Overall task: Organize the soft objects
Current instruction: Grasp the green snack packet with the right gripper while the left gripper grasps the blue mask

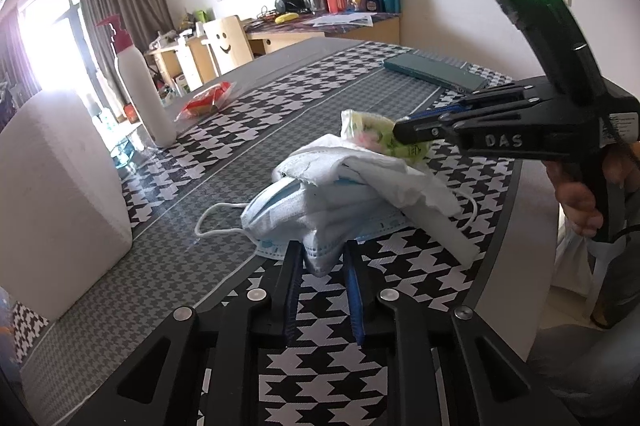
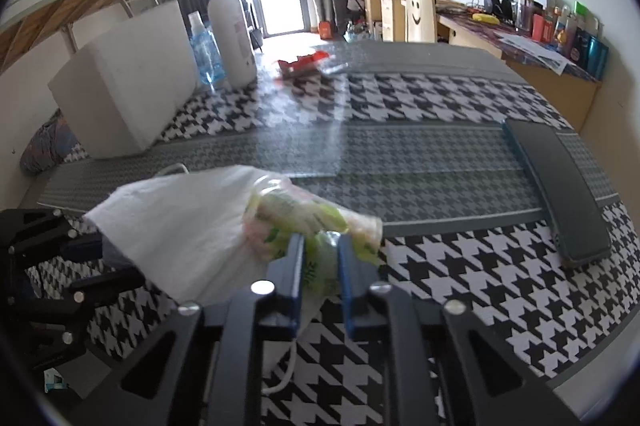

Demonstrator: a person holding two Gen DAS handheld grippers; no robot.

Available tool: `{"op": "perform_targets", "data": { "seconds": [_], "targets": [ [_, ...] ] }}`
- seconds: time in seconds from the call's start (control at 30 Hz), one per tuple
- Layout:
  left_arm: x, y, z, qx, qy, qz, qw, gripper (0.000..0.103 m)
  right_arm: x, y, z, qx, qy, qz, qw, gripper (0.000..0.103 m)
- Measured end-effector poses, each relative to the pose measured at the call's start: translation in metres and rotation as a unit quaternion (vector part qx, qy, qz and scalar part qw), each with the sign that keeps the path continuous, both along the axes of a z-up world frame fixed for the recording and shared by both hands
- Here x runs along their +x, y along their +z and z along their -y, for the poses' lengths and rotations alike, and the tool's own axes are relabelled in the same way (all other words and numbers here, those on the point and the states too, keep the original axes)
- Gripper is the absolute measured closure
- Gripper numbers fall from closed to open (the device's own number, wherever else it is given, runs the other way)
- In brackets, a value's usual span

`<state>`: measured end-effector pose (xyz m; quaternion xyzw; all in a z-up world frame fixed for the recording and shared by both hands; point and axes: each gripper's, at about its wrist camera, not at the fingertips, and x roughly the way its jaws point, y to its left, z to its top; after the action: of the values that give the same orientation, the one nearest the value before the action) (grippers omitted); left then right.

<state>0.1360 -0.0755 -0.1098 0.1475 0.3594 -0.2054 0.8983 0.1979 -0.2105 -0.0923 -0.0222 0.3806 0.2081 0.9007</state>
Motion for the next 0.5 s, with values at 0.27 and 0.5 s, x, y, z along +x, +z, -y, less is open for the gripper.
{"op": "perform_targets", "data": {
  "seconds": [0.27, 0.5],
  "targets": [
    [-0.013, 0.013, -0.006, -0.014, 0.002, 0.013, 0.9998, 0.082, -0.012, 0.022, 0.009, 0.024, -0.011, 0.031, 0.999, 0.091],
    [-0.021, 0.026, -0.014, -0.031, 0.012, 0.025, 0.9992, 0.086, -0.023, 0.036, 0.012, 0.025, -0.021, 0.057, 0.998, 0.091]
  ]
}}
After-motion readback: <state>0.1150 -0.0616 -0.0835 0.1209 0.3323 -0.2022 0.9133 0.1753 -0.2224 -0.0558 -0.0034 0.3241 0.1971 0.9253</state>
